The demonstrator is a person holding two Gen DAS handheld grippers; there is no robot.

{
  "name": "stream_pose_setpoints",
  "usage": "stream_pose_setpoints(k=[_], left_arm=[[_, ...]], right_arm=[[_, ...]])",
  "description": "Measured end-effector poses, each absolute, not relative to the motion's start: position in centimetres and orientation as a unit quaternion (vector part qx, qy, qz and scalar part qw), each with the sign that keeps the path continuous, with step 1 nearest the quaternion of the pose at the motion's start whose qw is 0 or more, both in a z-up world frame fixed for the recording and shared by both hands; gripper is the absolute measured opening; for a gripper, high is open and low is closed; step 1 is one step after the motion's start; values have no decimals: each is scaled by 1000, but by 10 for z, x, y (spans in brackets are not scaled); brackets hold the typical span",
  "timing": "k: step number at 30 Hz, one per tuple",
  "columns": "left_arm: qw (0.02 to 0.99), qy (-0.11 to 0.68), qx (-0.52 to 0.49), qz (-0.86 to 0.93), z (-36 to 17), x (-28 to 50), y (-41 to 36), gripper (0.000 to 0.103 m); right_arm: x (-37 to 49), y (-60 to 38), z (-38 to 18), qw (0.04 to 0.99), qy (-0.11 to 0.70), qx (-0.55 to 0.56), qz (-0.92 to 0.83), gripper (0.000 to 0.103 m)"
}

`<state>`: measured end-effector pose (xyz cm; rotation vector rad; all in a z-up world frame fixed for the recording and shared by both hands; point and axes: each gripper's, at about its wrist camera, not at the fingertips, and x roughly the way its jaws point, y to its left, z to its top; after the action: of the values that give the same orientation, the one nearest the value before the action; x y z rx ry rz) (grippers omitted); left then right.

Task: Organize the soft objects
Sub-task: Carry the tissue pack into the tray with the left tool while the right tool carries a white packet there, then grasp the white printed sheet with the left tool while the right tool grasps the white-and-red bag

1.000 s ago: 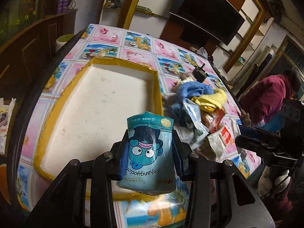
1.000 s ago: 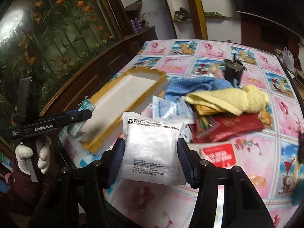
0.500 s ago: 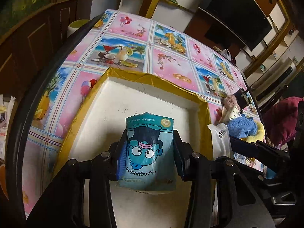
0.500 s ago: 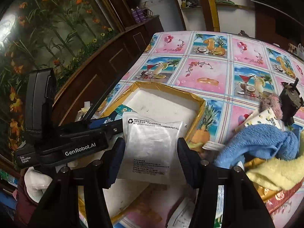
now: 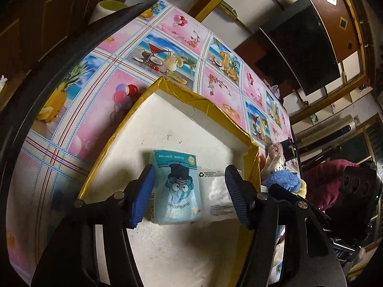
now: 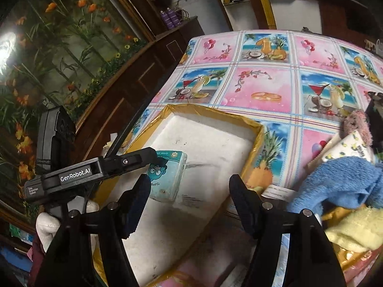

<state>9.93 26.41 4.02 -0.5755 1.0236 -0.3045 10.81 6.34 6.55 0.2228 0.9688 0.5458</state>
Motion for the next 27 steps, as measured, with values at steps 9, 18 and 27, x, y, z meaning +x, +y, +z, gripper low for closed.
stream_pose_setpoints(k=[9,18,27], left_arm=[[837,458,-276,-111,67,70,263,61],[854,453,-193,-170,86,19,187,61],[848,467,-143,-204,78,17,102,61]], right_arm=[[72,3,81,866,428,121,227,68],[25,-87,77,892,408,119,153,73],[2,-95,50,895,426,68,112,73]])
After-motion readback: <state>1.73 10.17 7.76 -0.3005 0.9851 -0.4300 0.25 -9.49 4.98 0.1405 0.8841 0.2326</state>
